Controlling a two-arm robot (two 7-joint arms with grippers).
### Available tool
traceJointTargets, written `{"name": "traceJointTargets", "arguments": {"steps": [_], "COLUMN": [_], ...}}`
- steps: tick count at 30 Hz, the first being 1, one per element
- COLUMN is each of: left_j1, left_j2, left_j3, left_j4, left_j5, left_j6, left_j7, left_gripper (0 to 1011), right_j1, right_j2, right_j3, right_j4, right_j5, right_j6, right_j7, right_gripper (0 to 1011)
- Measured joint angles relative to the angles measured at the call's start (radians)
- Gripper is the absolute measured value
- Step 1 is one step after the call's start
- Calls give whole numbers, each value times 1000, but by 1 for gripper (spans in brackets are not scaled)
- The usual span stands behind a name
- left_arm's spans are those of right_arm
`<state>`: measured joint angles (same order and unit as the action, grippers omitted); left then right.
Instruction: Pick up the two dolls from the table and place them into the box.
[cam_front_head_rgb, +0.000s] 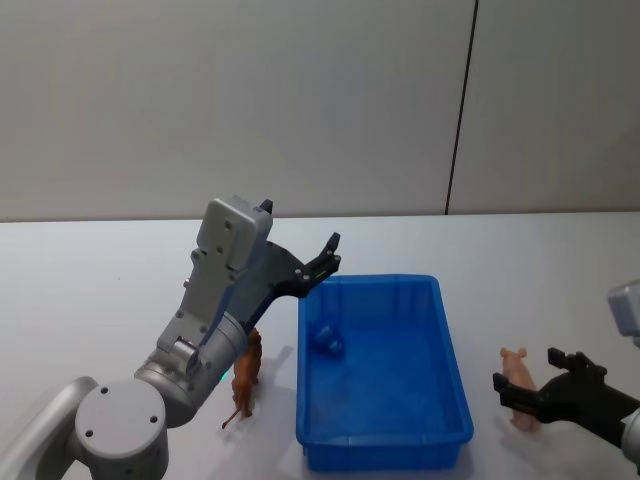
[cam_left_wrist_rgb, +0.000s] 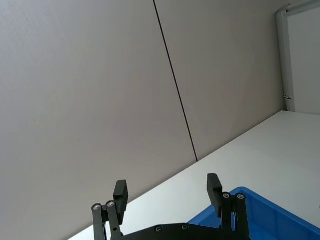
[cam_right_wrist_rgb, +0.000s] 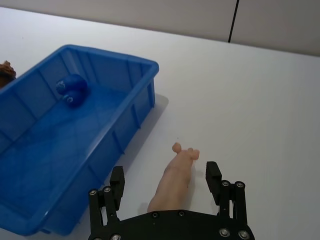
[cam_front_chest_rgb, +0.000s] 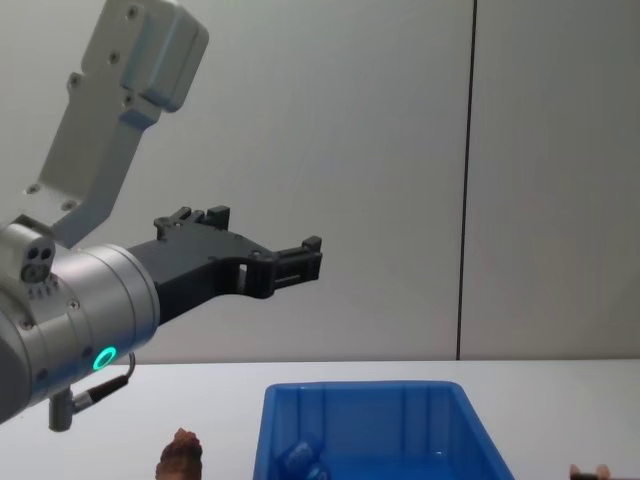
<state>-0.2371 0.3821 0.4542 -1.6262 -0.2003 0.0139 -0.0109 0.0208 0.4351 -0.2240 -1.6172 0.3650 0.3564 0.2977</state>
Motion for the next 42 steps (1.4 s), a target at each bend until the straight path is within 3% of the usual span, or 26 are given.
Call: {"name": "traceJointTargets", "arguments": {"steps": [16,23,25,27,37,42], "left_j1": [0,0,0,0,0,0], "left_j2": [0,0,0,0,0,0], "left_j3": [0,0,0,0,0,0], "left_j4": [0,0,0,0,0,0], "left_j5": [0,0,0,0,0,0], "left_j6": [0,0,0,0,0,0], "left_j7": [0,0,0,0,0,0], "left_gripper": [1001,1001,1001,1001,1001,1001], "right_j1": [24,33,36,37,40,40], "right_j2": [-23,-32,-36,-37,-42,-41], "right_j3": [-17,-23,-26,-27,-32,-32], "right_j4": [70,91,99,100,105,94], "right_j5": [-16,-19,-20,-20,-33,-48], "right_j6": [51,58,59,59,47,27], "right_j7": [0,1,1,1,-7,-16], "right_gripper": [995,834,741,732,397,379]}}
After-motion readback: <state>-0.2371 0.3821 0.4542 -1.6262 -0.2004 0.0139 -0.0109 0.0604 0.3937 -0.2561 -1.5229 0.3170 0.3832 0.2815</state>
